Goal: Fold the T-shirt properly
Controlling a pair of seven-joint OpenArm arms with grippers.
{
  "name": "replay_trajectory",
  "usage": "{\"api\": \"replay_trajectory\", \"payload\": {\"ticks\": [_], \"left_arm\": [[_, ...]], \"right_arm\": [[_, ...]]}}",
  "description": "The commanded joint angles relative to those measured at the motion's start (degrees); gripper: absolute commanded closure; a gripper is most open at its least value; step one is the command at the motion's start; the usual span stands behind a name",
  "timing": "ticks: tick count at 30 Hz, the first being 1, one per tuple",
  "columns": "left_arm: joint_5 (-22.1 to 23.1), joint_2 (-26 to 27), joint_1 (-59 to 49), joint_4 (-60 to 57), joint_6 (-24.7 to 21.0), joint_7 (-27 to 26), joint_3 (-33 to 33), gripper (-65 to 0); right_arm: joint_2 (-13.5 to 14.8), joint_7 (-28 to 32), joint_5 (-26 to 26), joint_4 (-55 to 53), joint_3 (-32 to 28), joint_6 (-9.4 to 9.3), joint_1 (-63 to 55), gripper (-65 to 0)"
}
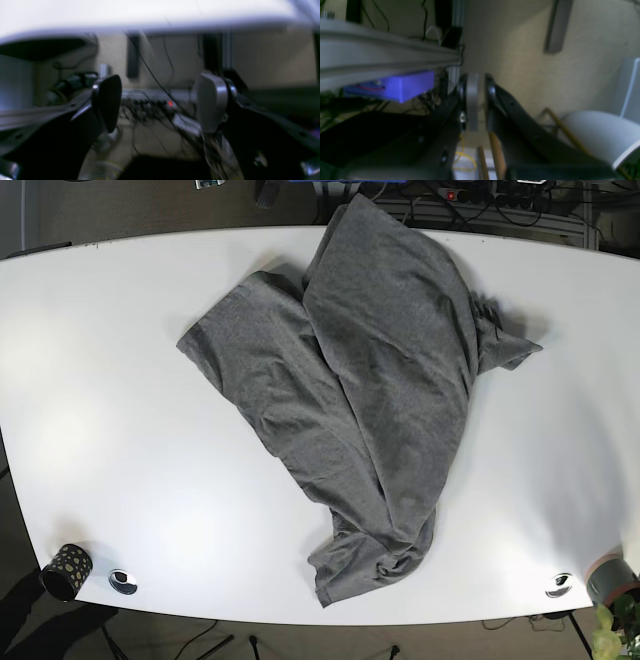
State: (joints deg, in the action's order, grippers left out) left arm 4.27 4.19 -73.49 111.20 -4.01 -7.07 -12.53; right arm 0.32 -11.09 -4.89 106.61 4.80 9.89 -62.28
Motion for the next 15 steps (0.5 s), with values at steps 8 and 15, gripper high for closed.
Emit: {"api": "replay_trajectory", "payload": {"ticks": [8, 15], "left_arm": [[5.0, 0.0, -1.5, 4.1, -0.2, -1.2, -4.2, -42.8], [6.1, 0.3, 2.6, 3.9, -0.1, -1.2, -5.8, -42.9]], "right_arm": [[-0.3, 1.0, 0.1, 8.6, -3.6, 0.44, -3.2, -4.3], [-0.3, 3.0, 0.0, 9.3, -3.9, 0.44, 1.1, -4.3]]}}
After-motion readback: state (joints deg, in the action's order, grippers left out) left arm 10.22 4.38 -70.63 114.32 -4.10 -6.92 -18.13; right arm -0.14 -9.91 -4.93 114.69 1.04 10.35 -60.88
